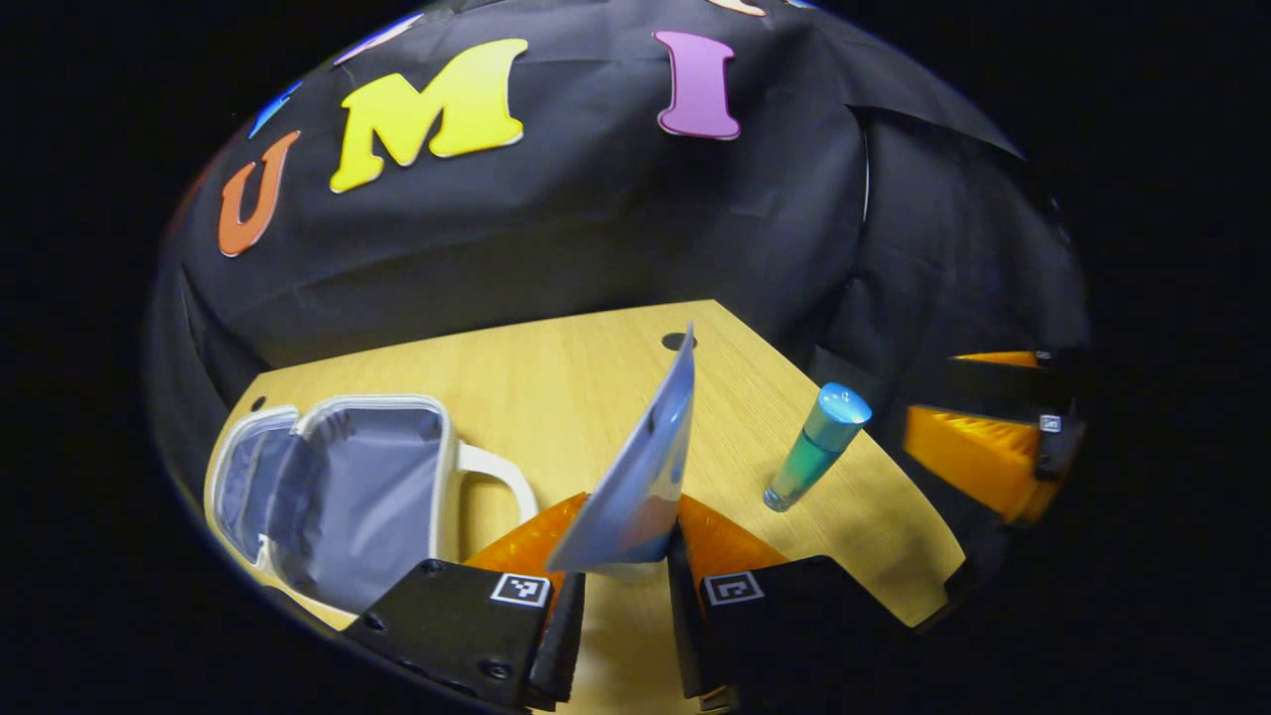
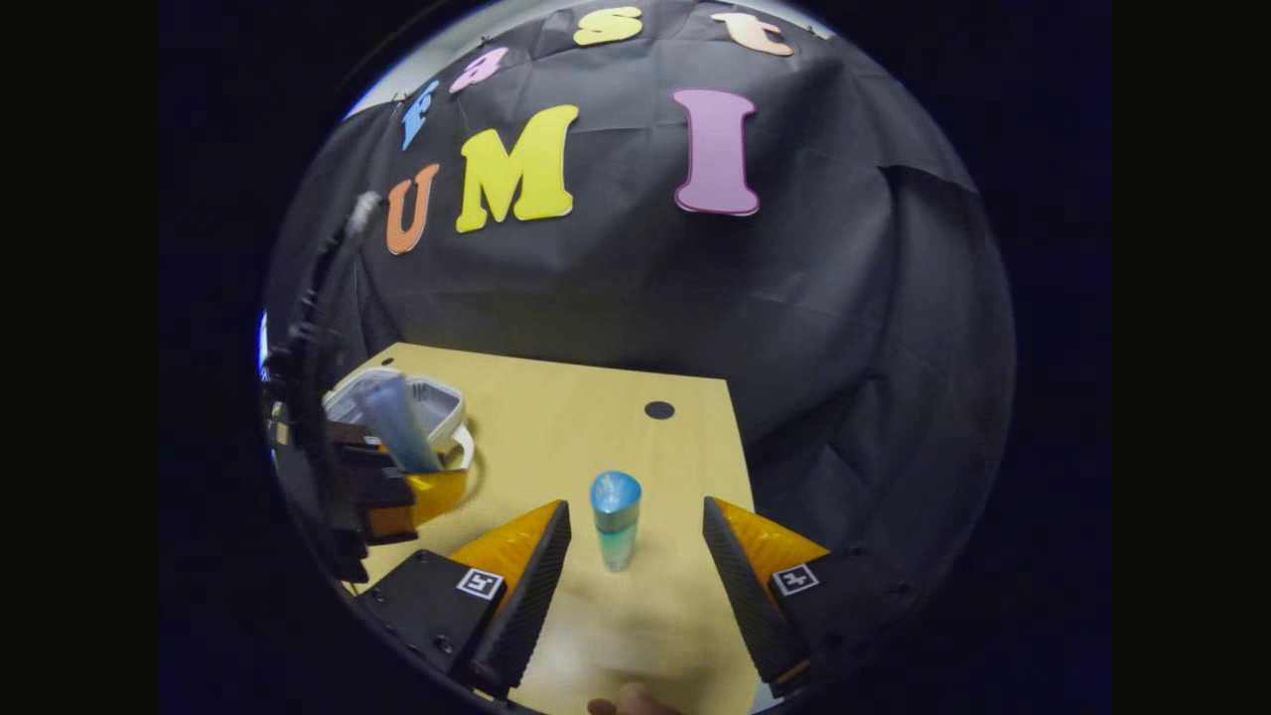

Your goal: First open the suitcase, pack the skin care products into it, and then close the suitcase.

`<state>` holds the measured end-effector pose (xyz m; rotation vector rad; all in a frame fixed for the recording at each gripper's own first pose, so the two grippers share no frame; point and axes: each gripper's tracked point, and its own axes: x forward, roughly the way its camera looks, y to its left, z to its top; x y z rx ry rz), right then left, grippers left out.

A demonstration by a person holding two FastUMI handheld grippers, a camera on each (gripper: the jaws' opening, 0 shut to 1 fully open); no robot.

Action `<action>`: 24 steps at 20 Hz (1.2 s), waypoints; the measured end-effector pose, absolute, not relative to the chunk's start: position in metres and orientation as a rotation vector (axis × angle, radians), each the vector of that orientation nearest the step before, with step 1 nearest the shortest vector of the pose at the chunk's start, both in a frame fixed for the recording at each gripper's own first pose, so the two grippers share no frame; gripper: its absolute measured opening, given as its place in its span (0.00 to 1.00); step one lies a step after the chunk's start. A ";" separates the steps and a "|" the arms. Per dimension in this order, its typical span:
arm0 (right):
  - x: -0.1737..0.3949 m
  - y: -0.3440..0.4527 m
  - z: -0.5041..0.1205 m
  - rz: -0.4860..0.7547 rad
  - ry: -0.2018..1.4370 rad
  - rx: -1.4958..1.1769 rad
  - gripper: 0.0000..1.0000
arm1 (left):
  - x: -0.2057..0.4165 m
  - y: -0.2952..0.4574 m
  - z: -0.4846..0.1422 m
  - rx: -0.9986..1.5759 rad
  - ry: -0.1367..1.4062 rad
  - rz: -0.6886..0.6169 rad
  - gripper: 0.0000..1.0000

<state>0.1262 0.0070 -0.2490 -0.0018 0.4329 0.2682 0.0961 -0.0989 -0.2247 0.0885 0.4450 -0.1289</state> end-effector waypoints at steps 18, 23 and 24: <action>0.186 0.040 -0.357 0.137 0.620 -0.028 0.41 | -0.025 0.089 -0.125 -0.042 0.377 0.179 0.39; 0.165 0.047 -0.340 0.091 0.623 0.002 0.36 | -0.020 0.116 -0.137 -0.032 0.409 0.139 0.39; 0.158 0.050 -0.330 0.082 0.615 -0.001 0.34 | -0.017 0.121 -0.142 -0.023 0.419 0.116 0.39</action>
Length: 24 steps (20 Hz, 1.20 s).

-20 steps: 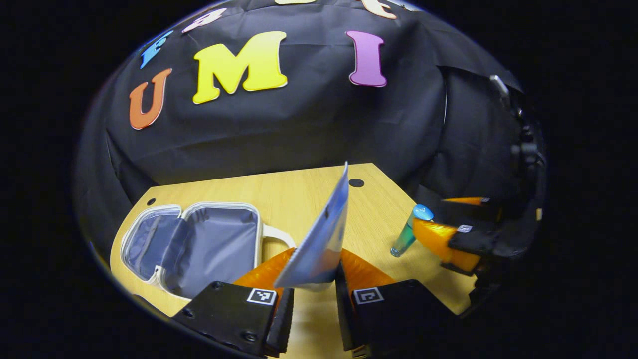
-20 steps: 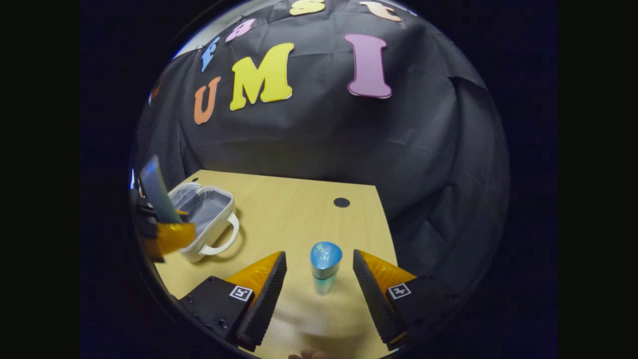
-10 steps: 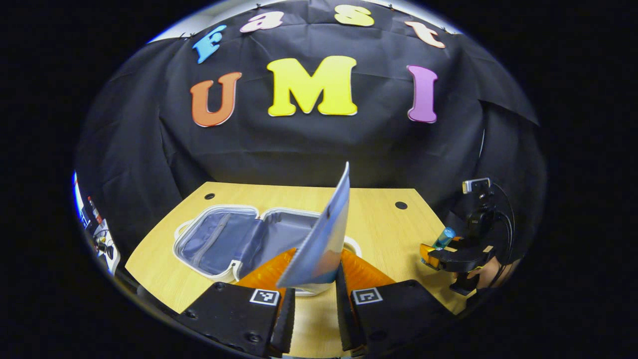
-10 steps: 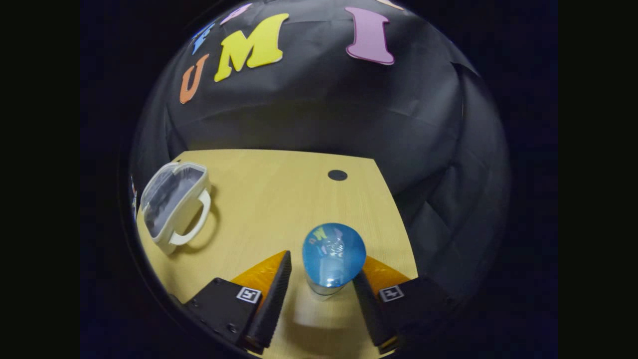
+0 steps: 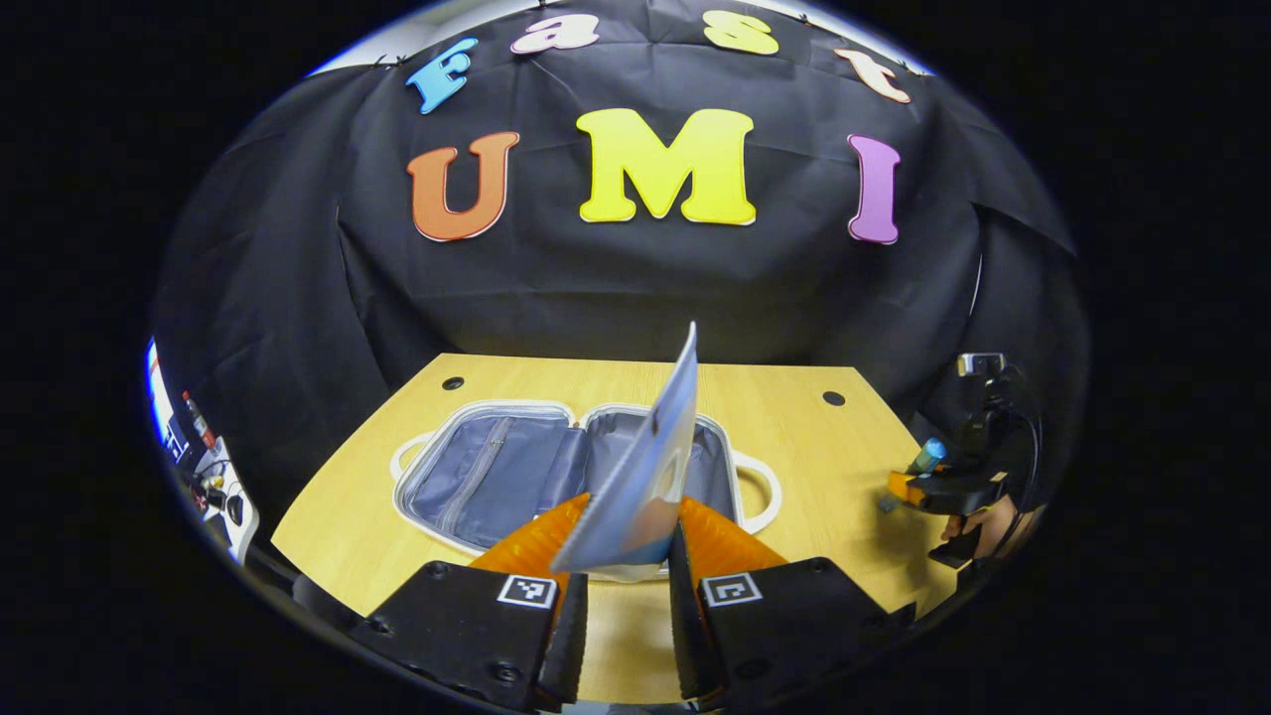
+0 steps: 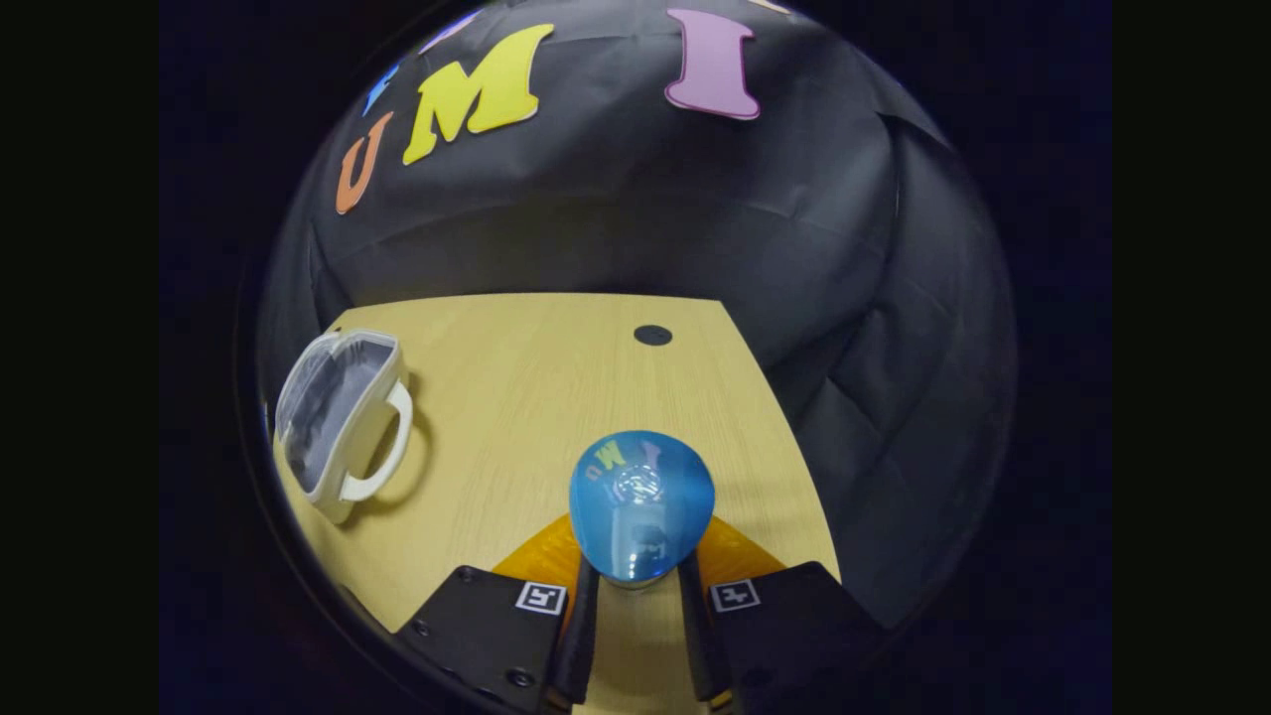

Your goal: First open the suitcase, pack the skin care products into it, and then close the suitcase.

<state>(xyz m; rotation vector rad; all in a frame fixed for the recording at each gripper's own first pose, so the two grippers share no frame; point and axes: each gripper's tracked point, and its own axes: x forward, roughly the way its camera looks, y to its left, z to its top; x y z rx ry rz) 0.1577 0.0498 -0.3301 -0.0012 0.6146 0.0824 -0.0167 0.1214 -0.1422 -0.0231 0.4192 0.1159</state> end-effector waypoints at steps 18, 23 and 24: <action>0.043 0.167 -0.231 0.074 0.561 -0.007 0.35 | 0.072 0.149 -0.323 -0.062 0.841 -0.054 0.44; 0.041 0.183 -0.229 0.087 0.573 -0.033 0.36 | 0.072 0.153 -0.345 -0.011 0.962 -0.030 0.39; 0.042 0.185 -0.229 0.086 0.575 -0.033 0.35 | 0.073 0.150 -0.347 -0.001 0.975 -0.045 0.34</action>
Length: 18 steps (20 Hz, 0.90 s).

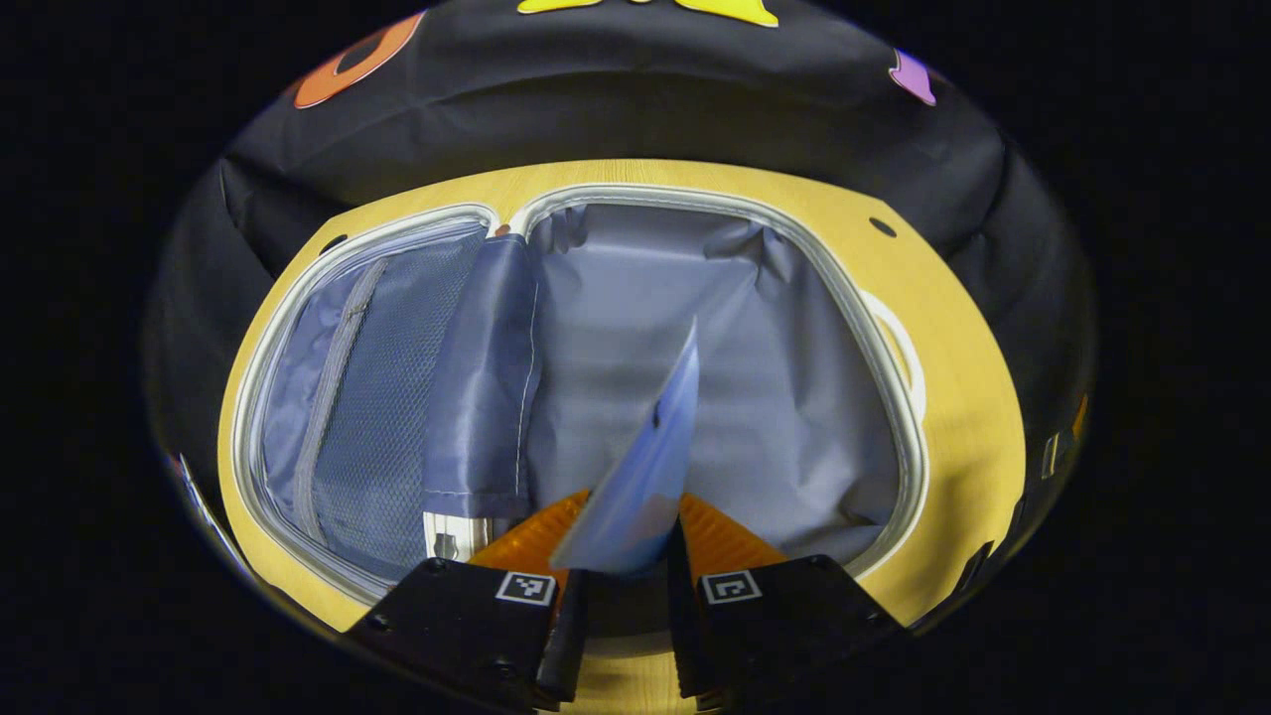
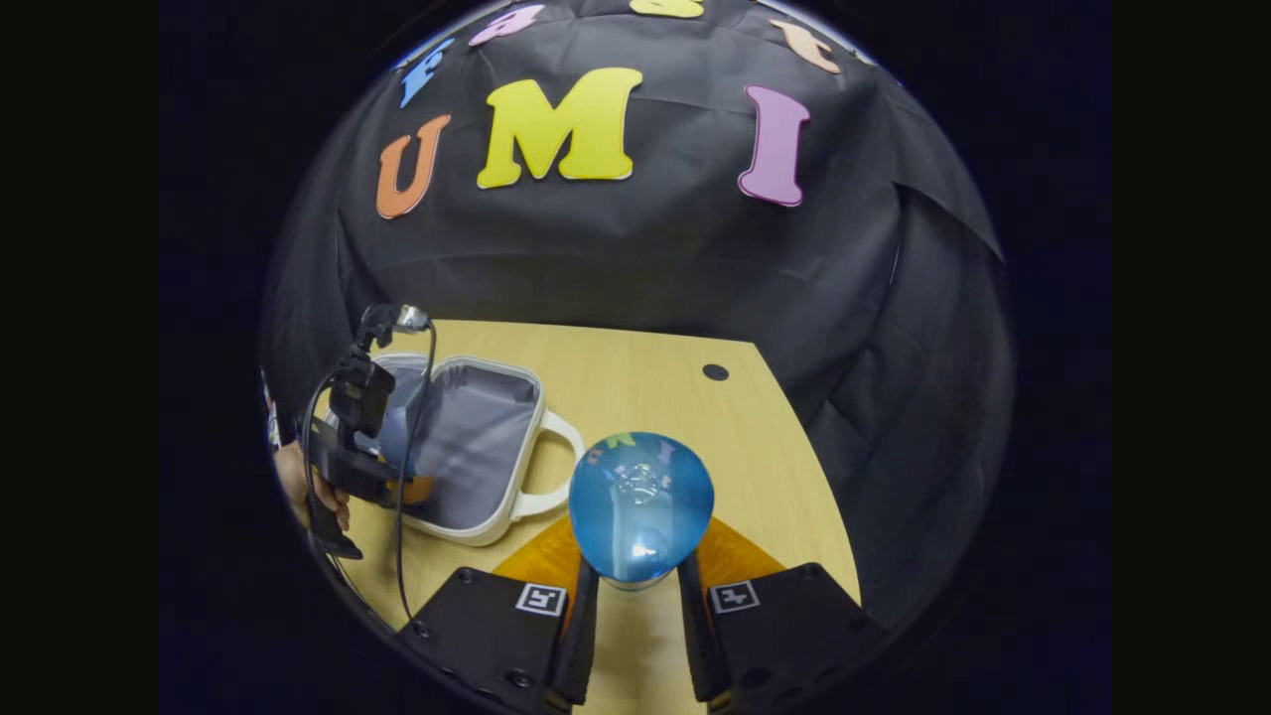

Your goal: First open the suitcase, pack the skin care products into it, and then close the suitcase.

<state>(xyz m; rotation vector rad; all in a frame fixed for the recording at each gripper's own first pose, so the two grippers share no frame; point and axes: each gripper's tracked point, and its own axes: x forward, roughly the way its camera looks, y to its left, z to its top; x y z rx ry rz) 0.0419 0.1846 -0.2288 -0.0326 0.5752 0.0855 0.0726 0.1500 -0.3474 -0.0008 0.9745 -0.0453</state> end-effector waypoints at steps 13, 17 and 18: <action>0.056 0.201 -0.235 0.108 0.598 -0.058 0.36 | 0.081 0.142 -0.357 -0.062 1.100 0.001 0.43; 0.056 0.207 -0.235 0.127 0.594 -0.064 0.35 | 0.082 0.140 -0.358 -0.072 1.109 0.008 0.55; 0.055 0.208 -0.234 0.128 0.595 -0.066 0.35 | 0.082 0.140 -0.357 -0.074 1.106 0.009 0.45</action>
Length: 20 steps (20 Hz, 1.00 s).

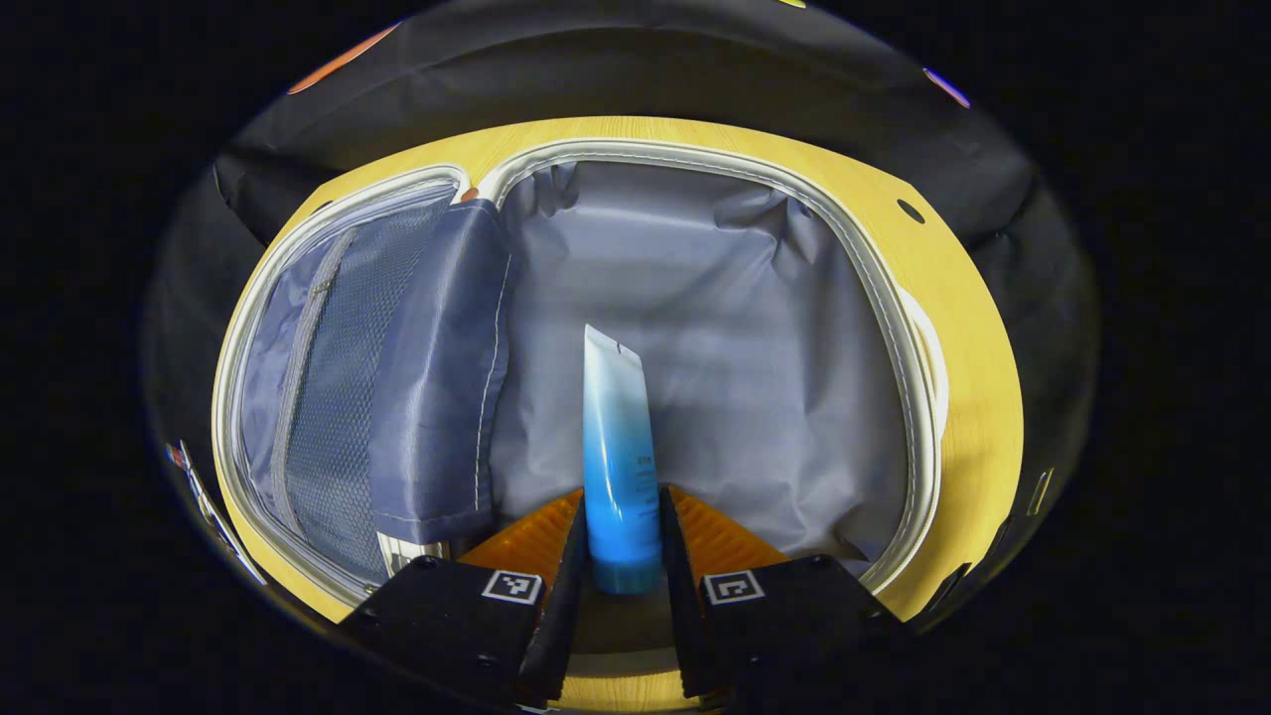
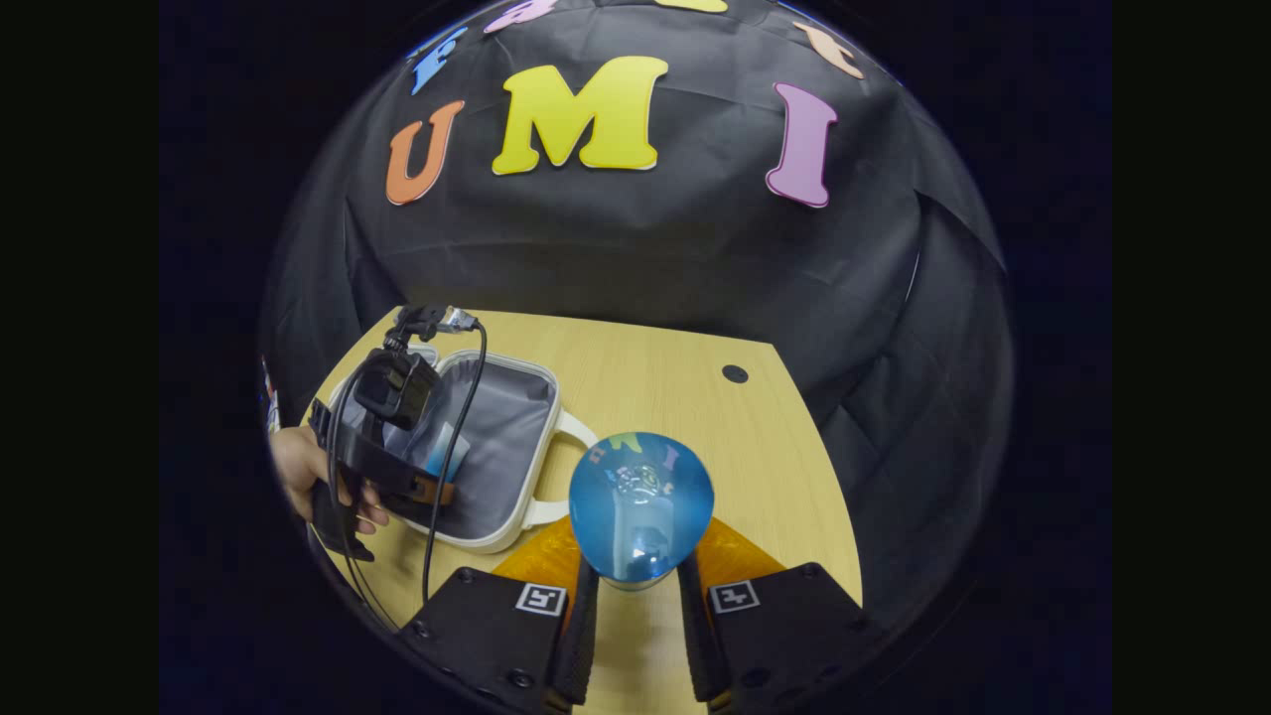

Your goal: First open the suitcase, pack the skin care products into it, and then close the suitcase.

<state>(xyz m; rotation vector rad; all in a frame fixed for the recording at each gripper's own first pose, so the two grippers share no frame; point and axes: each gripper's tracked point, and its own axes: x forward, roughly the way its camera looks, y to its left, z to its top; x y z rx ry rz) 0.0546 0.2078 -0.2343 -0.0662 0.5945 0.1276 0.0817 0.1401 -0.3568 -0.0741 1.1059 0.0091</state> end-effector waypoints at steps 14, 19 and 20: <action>0.102 0.287 -0.202 0.259 0.537 -0.065 0.35 | 0.034 0.137 -0.271 -0.236 0.944 -0.022 0.98; 0.103 0.358 -0.239 0.343 0.638 -0.031 0.35 | 0.012 0.203 -0.214 -0.173 0.714 0.072 0.99; 0.099 0.369 -0.253 0.351 0.677 -0.023 0.35 | 0.010 0.218 -0.202 -0.160 0.659 0.093 0.99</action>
